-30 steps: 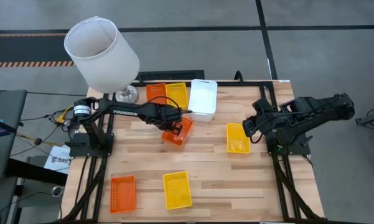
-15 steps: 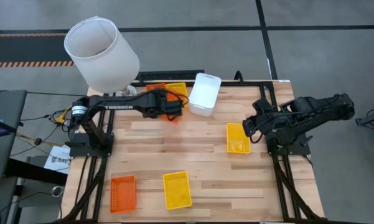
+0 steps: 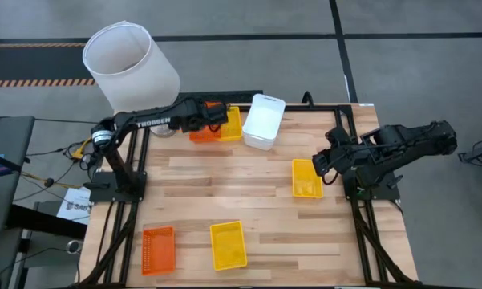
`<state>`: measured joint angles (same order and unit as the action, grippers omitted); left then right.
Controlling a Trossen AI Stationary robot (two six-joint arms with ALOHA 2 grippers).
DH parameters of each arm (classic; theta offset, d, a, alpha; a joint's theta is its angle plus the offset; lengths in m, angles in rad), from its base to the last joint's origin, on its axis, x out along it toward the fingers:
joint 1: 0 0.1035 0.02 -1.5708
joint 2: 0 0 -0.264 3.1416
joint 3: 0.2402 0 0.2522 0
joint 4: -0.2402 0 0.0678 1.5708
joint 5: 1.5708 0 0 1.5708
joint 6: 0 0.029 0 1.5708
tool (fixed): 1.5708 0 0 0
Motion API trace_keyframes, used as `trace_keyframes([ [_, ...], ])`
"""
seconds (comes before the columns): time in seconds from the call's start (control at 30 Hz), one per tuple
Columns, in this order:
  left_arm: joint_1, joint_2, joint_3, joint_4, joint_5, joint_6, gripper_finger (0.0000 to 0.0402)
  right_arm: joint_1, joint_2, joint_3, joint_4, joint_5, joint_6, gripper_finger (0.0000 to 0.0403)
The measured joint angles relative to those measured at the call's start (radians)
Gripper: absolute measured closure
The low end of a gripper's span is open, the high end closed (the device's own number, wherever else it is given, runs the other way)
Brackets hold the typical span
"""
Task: Stack baskets by color
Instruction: Stack the middle orange bin on top of the top orange bin
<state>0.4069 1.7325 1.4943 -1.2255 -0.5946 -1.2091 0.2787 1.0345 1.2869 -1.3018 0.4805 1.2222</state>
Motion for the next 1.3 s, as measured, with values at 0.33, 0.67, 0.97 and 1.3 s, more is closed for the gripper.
trace_keyframes([
  [0.33, 0.138, 0.003, -0.012, 0.019, 0.110, 0.135, 0.0401, 0.000, 0.000, 0.000, 0.000, 0.000, 0.000, 0.0272],
  [0.67, 0.216, 0.005, -0.012, 0.091, 0.186, 0.238, 0.0401, 0.000, 0.000, 0.000, 0.000, 0.000, 0.000, 0.0272],
  [0.97, 0.257, 0.005, -0.012, 0.128, 0.238, 0.266, 0.0401, 0.000, 0.000, 0.000, 0.000, 0.000, 0.000, 0.0272],
  [1.3, 0.256, 0.035, -0.012, 0.105, 0.265, 0.253, 0.0401, 0.000, 0.000, 0.000, 0.000, 0.000, 0.000, 0.0272],
])
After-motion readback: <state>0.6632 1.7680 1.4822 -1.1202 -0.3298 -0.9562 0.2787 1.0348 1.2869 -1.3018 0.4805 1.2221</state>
